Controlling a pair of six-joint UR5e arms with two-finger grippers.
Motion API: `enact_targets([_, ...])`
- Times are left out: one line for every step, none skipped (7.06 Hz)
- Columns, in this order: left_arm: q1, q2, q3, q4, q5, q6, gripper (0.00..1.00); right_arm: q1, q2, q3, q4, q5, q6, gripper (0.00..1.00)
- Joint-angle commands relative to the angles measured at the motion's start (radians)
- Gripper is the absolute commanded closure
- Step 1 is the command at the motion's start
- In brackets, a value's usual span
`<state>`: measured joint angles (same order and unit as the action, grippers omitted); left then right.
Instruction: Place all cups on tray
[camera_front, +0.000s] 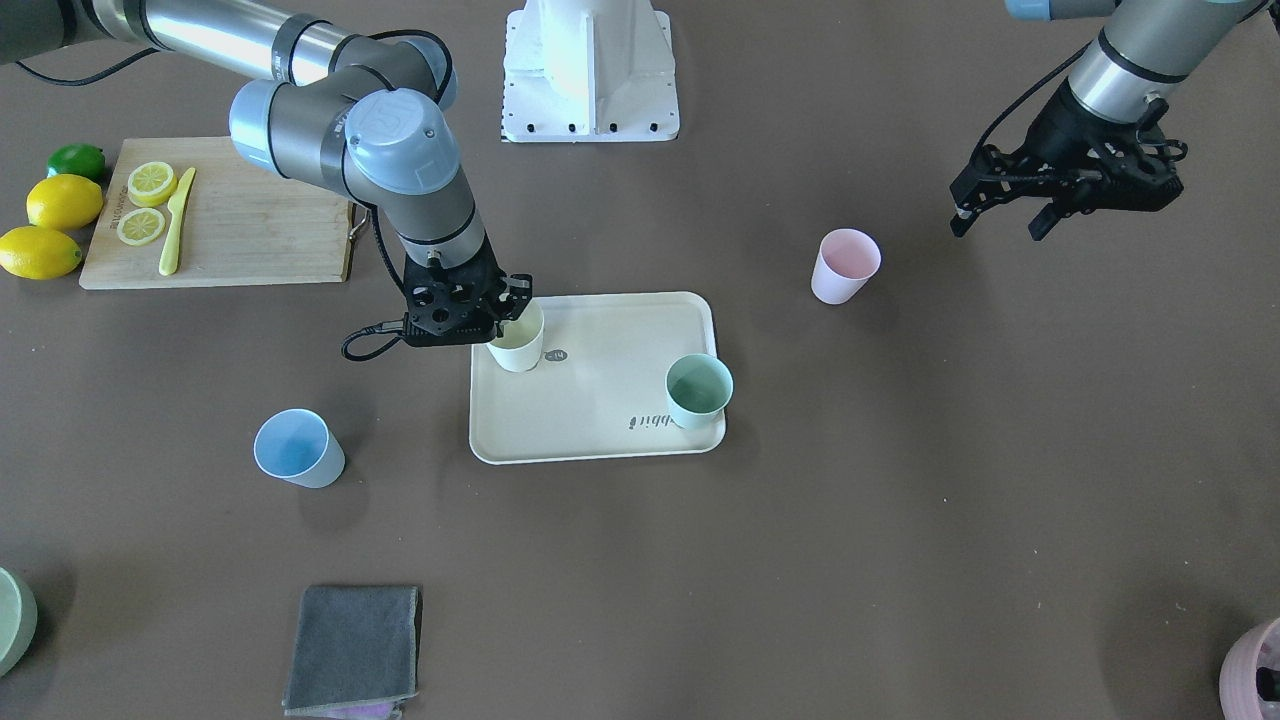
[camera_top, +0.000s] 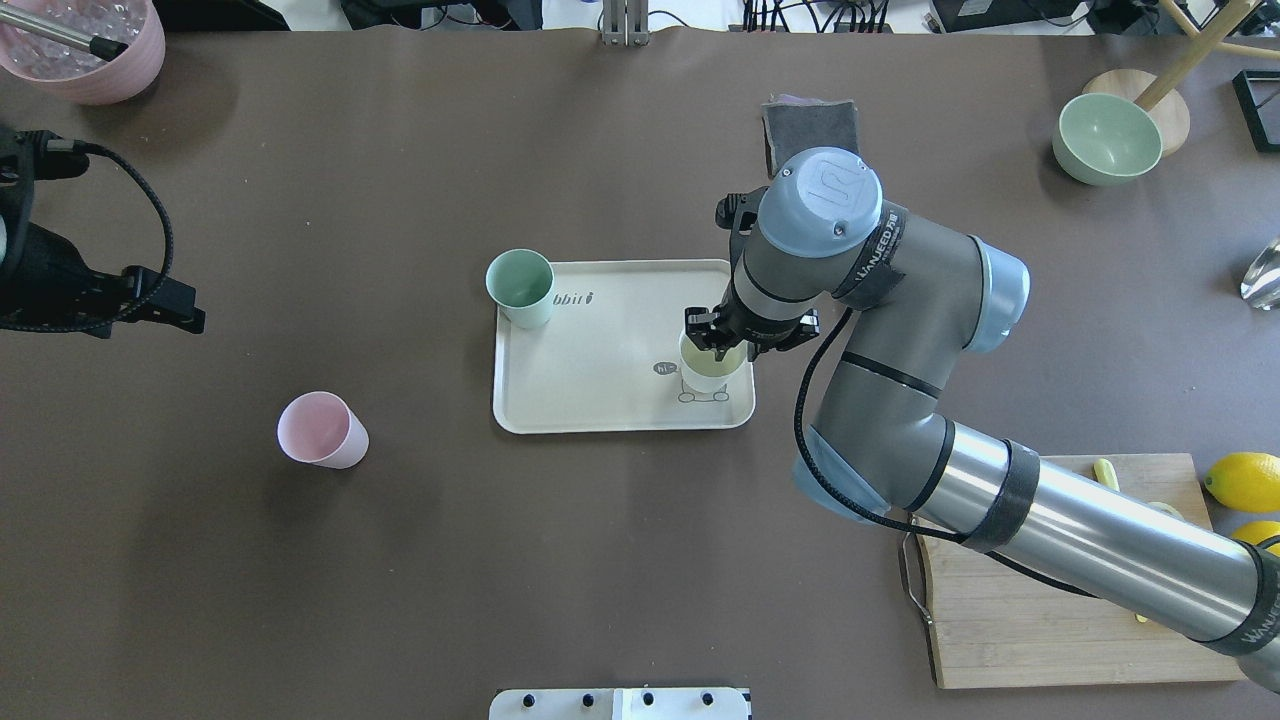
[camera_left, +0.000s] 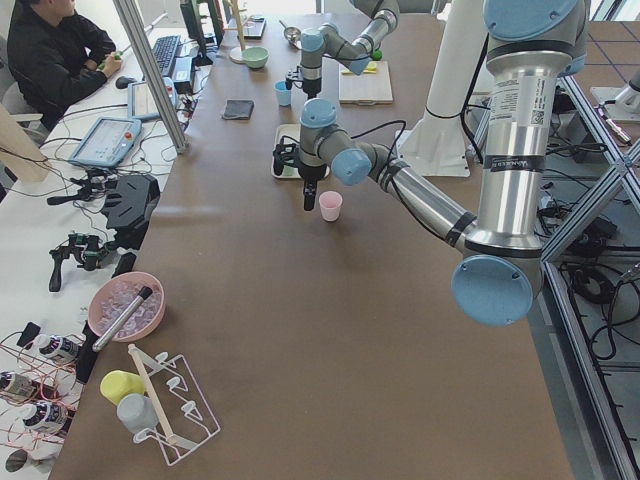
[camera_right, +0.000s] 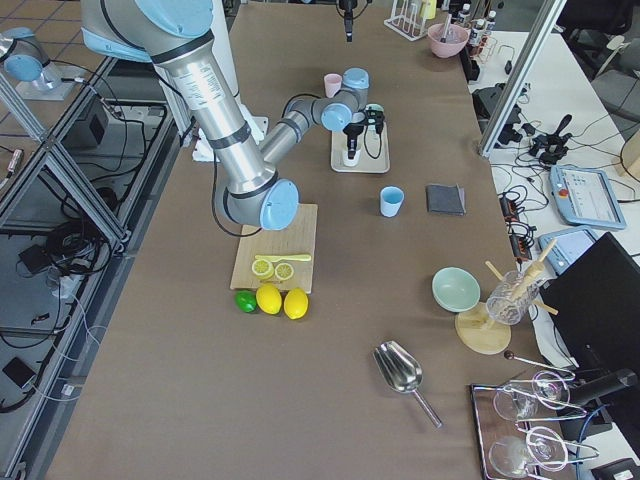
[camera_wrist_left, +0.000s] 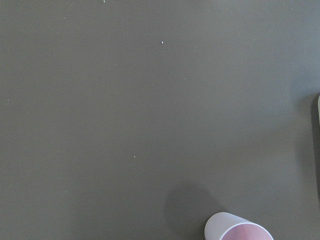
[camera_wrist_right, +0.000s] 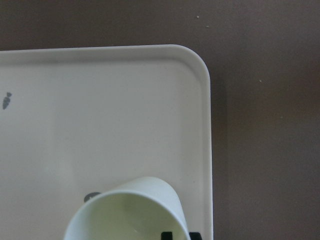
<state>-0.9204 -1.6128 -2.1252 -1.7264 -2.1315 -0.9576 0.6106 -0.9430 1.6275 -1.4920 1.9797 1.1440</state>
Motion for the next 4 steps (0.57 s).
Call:
enact_targets([0.154, 0.001, -0.001, -0.068, 0.138, -0.171, 0.02, 0.053, -0.009, 0.059, 0.013, 0.042, 0.023, 0.00])
enact_targets([0.237, 0.001, -0.001, -0.070, 0.224, -0.228, 0.02, 0.102, -0.016, 0.069, 0.009, 0.103, 0.023, 0.00])
enact_targets([0.282, 0.002, 0.020, -0.070, 0.281, -0.234, 0.02, 0.145, -0.017, 0.086, -0.025, 0.138, 0.016, 0.00])
enact_targets([0.293, 0.002, 0.033, -0.071, 0.282, -0.234, 0.02, 0.176, -0.023, 0.109, -0.055, 0.165, 0.007, 0.00])
